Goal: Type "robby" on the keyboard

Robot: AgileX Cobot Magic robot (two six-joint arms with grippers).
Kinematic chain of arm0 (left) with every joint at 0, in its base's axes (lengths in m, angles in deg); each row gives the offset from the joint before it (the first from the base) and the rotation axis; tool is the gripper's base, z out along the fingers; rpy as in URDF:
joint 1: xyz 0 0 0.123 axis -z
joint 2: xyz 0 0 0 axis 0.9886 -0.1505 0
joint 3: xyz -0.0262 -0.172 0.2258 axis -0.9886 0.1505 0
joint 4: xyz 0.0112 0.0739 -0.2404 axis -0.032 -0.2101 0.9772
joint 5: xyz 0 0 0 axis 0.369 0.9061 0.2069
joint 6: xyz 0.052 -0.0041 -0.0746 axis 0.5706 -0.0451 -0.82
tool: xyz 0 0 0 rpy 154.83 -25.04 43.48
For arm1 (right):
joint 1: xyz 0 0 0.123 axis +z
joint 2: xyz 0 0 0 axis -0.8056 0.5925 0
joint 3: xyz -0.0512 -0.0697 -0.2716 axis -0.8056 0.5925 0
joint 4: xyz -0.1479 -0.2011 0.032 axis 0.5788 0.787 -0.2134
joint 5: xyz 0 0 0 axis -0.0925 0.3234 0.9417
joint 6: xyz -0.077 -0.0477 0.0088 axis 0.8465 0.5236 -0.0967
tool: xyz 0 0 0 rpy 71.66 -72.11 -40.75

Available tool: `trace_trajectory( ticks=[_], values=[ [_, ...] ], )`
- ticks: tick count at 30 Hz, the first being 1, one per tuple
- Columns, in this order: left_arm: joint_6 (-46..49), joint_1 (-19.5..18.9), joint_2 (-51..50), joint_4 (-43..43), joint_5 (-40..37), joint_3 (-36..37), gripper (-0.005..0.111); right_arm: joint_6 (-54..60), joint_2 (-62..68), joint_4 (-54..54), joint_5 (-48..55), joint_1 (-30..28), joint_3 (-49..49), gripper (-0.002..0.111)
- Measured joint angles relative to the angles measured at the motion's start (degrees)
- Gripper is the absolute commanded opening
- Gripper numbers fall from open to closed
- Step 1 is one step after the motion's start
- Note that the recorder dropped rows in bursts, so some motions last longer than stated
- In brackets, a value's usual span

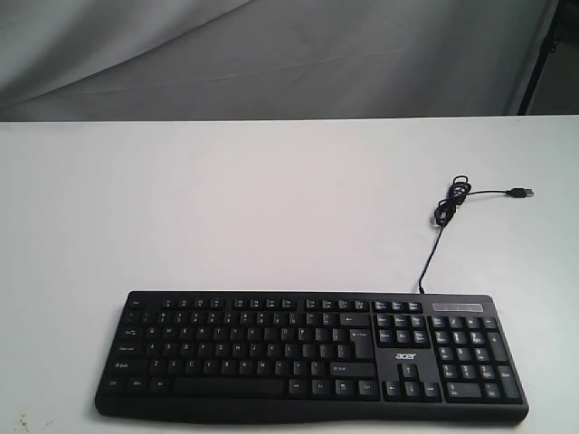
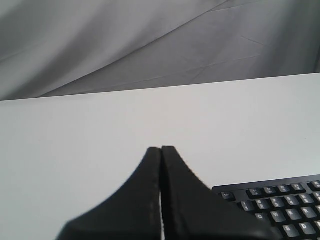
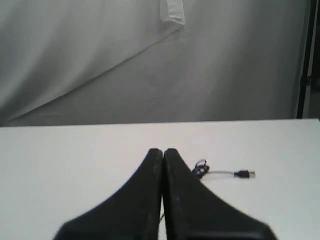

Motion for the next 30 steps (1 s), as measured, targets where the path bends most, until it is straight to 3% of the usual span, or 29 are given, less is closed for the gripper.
trace_trajectory(
  ticks=[6, 11, 19, 25, 30],
  values=[
    [0.0, 0.0, 0.0, 0.0, 0.0, 0.0, 0.0, 0.0, 11.9, 0.25, 2.86, 0.0, -16.19, 0.0],
    [0.0, 0.0, 0.0, 0.0, 0.0, 0.0, 0.0, -0.26, 19.82, -0.29, 6.18, 1.87, -18.07, 0.0],
    [0.0, 0.0, 0.0, 0.0, 0.0, 0.0, 0.0, 0.72, 38.79, -3.94, 18.2, 19.28, -27.52, 0.0],
    [0.0, 0.0, 0.0, 0.0, 0.0, 0.0, 0.0, 17.38, 56.19, -19.09, 24.67, 27.43, -40.42, 0.0],
    [0.0, 0.0, 0.0, 0.0, 0.0, 0.0, 0.0, 23.53, 66.64, -26.24, 23.99, 32.92, -45.01, 0.0]
  ],
)
